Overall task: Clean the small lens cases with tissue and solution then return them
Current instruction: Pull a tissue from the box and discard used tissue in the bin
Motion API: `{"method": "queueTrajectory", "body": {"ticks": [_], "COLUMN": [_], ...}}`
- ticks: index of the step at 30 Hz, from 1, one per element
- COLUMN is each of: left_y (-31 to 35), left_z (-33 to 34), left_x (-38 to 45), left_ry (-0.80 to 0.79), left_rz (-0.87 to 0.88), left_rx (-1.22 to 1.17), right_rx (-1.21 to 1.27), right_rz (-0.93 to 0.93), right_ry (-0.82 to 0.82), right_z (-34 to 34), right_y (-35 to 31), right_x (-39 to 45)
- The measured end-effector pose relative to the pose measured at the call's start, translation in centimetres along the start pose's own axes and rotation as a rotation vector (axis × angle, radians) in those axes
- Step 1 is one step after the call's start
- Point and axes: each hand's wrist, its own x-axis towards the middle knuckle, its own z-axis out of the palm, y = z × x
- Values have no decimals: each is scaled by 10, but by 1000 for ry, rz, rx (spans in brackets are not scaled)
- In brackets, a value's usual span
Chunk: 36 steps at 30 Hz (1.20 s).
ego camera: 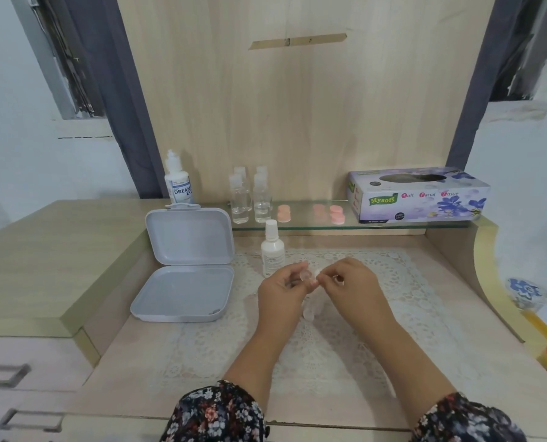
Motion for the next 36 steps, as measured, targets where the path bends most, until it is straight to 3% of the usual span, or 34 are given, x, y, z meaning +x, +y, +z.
{"method": "queueTrajectory", "body": {"ticks": [4,10,14,18,25,36], "left_y": [1,3,4,4,2,5], "left_z": [-2,-5,-6,-6,-6,-3], "left_x": [1,2,3,3,5,0], "left_ry": [14,9,-16,-21,-13,-128], "left_rz": [-21,-29,-30,-33,-36,-121], "left_rx": [-40,-119,-151,-165,-172,-118], "right_rx": [-171,-263,-199,-41,577,741], "right_rz": [-103,-484,-528,-370,243,308], "right_ry": [-30,-54,-98,-110,127,-13], "right_z": [3,-9,-20,-25,-17,-1], "right_y": [-2,13,25,23,19,8], "right_x": [7,8,12,9,-5,-15]}}
